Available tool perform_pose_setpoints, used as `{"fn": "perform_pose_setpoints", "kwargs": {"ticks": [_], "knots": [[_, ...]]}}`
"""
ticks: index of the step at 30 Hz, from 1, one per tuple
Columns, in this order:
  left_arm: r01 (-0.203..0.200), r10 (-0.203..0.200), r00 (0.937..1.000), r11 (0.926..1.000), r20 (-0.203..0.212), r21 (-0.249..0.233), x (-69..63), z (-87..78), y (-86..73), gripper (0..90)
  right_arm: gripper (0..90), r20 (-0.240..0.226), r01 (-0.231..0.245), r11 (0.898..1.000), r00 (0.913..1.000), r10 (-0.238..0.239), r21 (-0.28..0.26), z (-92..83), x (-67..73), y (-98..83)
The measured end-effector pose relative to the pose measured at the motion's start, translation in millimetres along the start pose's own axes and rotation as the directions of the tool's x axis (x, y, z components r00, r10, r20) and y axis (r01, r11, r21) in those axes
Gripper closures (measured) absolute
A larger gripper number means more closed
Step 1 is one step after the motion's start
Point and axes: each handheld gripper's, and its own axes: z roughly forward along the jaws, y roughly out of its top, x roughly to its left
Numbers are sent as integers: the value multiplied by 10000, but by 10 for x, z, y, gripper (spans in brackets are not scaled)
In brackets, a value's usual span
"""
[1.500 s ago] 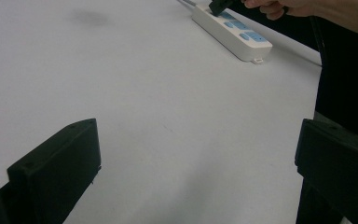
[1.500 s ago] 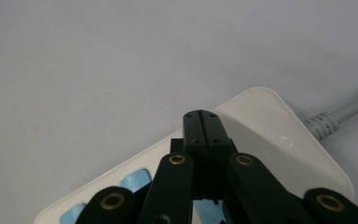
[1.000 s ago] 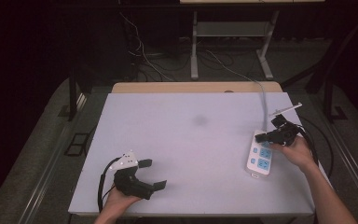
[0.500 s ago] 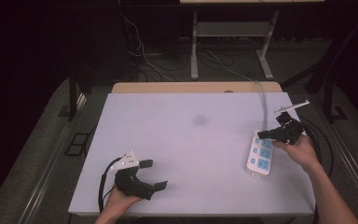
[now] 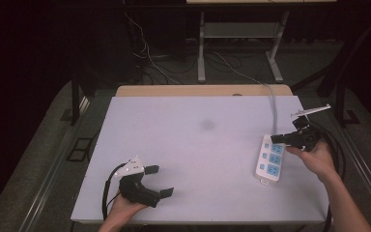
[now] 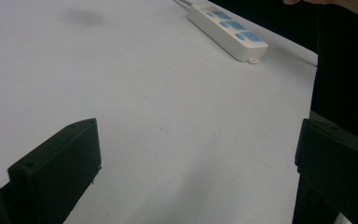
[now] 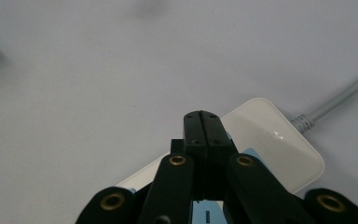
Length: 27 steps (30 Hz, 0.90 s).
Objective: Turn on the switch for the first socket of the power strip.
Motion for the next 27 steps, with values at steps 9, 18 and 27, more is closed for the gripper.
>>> {"fn": "perform_pose_setpoints", "kwargs": {"ticks": [9,18,27], "knots": [[36,-37,10000,10000,-5,-77,1,-5,0,0,894,97,-93,9994,9999,97,-343,-123,136,-30],[45,-45,10000,9999,-13,-95,-2,-4,0,0,868,-243,-211,9966,9995,192,-798,-241,323,-128],[47,-47,10000,9999,-11,-103,2,-5,-1,0,732,-509,-288,9936,9984,233,-1095,-279,467,-252]]}}
